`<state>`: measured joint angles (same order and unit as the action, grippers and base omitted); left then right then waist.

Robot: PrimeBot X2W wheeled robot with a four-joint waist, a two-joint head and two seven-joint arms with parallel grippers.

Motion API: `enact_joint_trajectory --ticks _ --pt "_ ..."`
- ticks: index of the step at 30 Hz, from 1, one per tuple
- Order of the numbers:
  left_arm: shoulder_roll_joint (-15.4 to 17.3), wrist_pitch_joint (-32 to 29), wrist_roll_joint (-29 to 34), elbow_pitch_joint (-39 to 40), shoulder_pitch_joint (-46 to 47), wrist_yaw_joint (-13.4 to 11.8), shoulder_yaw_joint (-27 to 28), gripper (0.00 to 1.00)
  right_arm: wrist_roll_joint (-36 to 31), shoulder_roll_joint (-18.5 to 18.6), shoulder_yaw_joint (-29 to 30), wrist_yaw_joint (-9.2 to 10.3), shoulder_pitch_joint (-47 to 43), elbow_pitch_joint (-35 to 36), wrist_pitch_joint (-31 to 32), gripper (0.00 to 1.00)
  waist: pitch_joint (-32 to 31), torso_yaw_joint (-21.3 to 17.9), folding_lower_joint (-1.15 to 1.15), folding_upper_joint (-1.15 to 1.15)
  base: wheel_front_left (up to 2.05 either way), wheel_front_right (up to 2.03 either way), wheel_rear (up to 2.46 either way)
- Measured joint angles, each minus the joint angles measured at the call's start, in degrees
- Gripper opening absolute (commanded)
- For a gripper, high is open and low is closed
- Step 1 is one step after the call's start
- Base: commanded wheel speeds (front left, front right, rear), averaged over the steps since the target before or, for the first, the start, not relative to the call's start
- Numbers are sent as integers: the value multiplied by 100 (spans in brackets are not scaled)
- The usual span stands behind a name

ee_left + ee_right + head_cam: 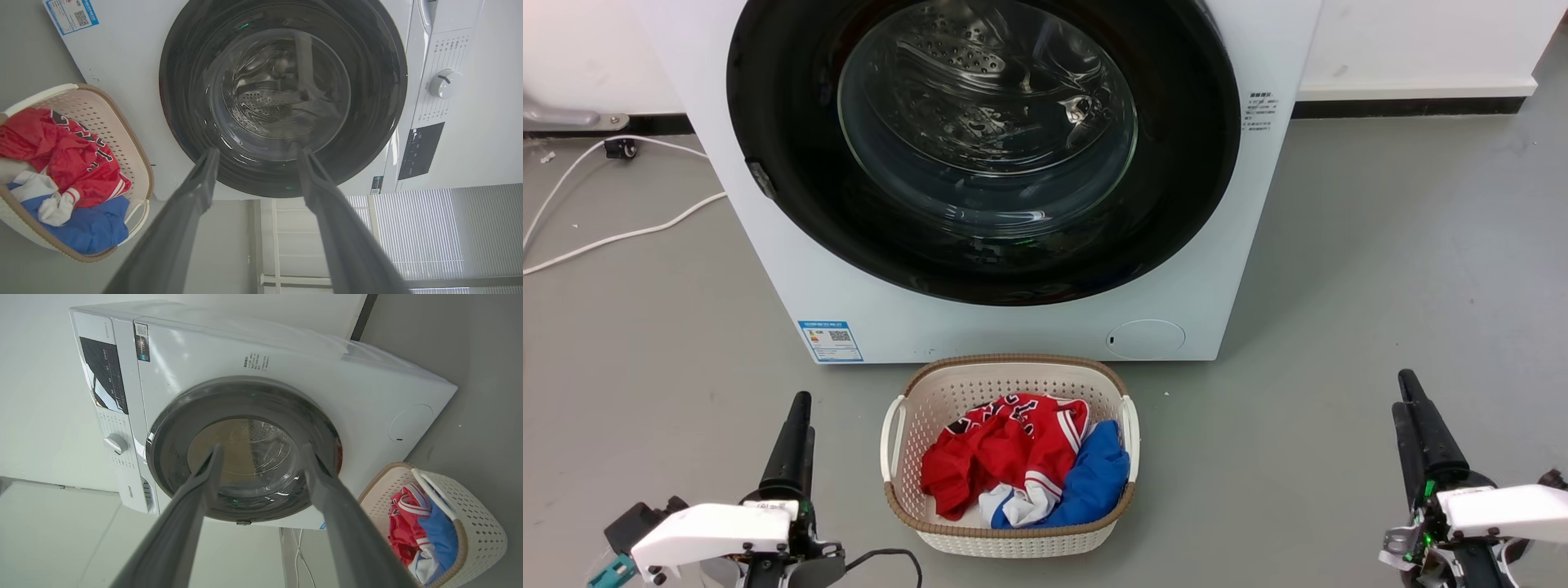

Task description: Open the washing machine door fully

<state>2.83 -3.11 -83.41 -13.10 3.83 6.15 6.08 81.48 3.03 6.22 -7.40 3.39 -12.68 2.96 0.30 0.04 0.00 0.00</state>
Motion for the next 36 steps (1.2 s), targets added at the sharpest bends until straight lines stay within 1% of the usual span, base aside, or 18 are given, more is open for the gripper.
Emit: enact_joint_trajectory --ticks 5,6,9,14,19,25,36 --pt "0 137 733 194 -22 -135 -96 100 -713 -1 -29 0 -40 237 -111 100 7 5 0 0 0 0 0" --pt "1 187 1051 250 -40 -192 -165 100 -1054 -1 -69 0 -75 337 -166 100 9 7 0 0 0 0 0" --pt "-1 254 1492 313 -77 -307 -249 100 -1574 -2 -133 0 -130 456 -244 100 12 9 0 0 0 0 0" --pt "7 366 2164 392 -115 -489 -392 100 -2395 -3 -241 0 -152 583 -354 100 16 11 0 0 0 0 0" --pt "64 483 2718 437 -130 -689 -546 100 -3032 -3 -265 0 -272 609 -455 100 19 14 0 0 0 0 0" --pt "160 593 3228 535 -166 -875 -744 100 -3490 -3 -261 0 -290 747 -595 100 24 19 0 0 0 0 0" --pt "297 797 4028 797 -244 -1084 -1023 100 -4228 -4 -281 0 -400 1136 -799 100 23 28 0 0 0 0 0"
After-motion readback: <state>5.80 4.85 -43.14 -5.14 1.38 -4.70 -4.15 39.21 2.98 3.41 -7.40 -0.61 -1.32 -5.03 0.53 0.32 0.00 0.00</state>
